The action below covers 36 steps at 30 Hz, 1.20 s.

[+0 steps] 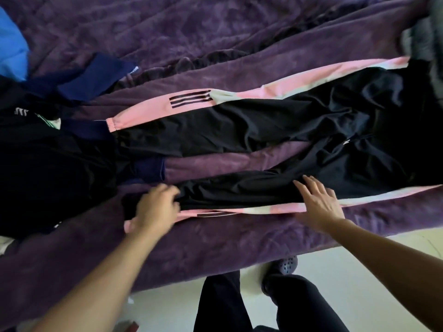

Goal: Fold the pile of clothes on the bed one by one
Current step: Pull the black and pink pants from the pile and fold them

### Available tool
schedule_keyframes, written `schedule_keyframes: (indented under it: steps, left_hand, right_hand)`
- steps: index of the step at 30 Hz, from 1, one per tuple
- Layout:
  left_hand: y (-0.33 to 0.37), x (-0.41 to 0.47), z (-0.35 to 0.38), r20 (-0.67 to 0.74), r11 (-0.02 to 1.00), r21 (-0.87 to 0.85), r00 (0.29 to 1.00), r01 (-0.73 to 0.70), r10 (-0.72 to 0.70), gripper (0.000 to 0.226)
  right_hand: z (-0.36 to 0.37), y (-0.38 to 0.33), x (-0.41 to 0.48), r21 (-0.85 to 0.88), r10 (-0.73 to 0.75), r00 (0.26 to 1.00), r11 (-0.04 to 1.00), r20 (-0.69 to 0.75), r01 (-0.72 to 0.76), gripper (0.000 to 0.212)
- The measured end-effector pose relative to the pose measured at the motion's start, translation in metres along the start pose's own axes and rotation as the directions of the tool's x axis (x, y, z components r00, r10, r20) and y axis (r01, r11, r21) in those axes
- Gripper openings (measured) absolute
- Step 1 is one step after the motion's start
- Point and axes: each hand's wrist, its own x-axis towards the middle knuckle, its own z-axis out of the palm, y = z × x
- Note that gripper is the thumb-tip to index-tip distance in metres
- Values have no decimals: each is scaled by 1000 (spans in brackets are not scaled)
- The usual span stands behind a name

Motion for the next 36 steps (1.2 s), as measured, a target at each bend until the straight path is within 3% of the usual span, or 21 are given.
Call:
schedule_keyframes:
  steps: [2, 5, 8, 10, 13, 15, 18, 20, 25, 29, 31, 33, 36]
  left_hand:
    - [58, -14, 32, 71, 987, 19, 984, -162, 160, 27]
    - [139, -30, 72, 116, 946, 33, 941, -323, 318, 30]
    - [202, -41, 97, 107, 928, 66, 927, -367, 359, 31]
    - [234, -44, 108, 96, 918, 103, 922, -383, 374, 34]
    - [268, -40, 125, 47, 909, 150, 922, -388, 385, 39]
    - [285, -34, 140, 57, 914, 179, 931, -364, 360, 47]
    - [296, -24, 164, 39, 938, 213, 962, -272, 270, 57]
    - [296, -17, 173, -47, 957, 200, 973, -212, 225, 47]
    - [281, -20, 156, -93, 990, 29, 986, -138, 140, 27]
    - [268, -44, 132, 36, 984, 18, 983, -178, 177, 21]
    - [259, -40, 114, 11, 988, -86, 992, -128, 129, 17]
    - [247, -22, 90, -65, 973, -221, 996, -69, 56, 17]
    - [229, 18, 52, -201, 926, -369, 980, -84, 9, 17]
  right_hand:
    - [4, 24, -6, -117, 38, 999, 992, -1, -38, 51]
    - [8, 45, -16, -33, 19, 996, 999, -83, -22, 29]
    - [12, 64, -31, 78, -139, 989, 987, -47, 142, 31]
    - [11, 96, -40, 111, -152, 986, 981, -69, 159, 37]
    - [3, 171, -37, 52, -9, 981, 998, -193, 19, 55]
    - [-2, 221, -29, -42, 95, 975, 993, -201, -106, 66]
    - [1, 277, -13, -151, 158, 963, 969, -219, -193, 71]
    - [4, 302, -2, -138, 162, 944, 968, -287, -208, 65]
    - [-1, 325, -11, -69, 65, 895, 992, -441, -106, 18]
    - [-12, 331, -38, -175, 21, 954, 982, -299, -77, 10]
    - [-28, 334, -33, -212, 19, 959, 974, -282, -81, 11]
    - [-52, 333, -19, -123, 34, 918, 988, -395, -90, 8]
    - [-102, 332, 11, 100, 161, 834, 987, -527, -127, 22]
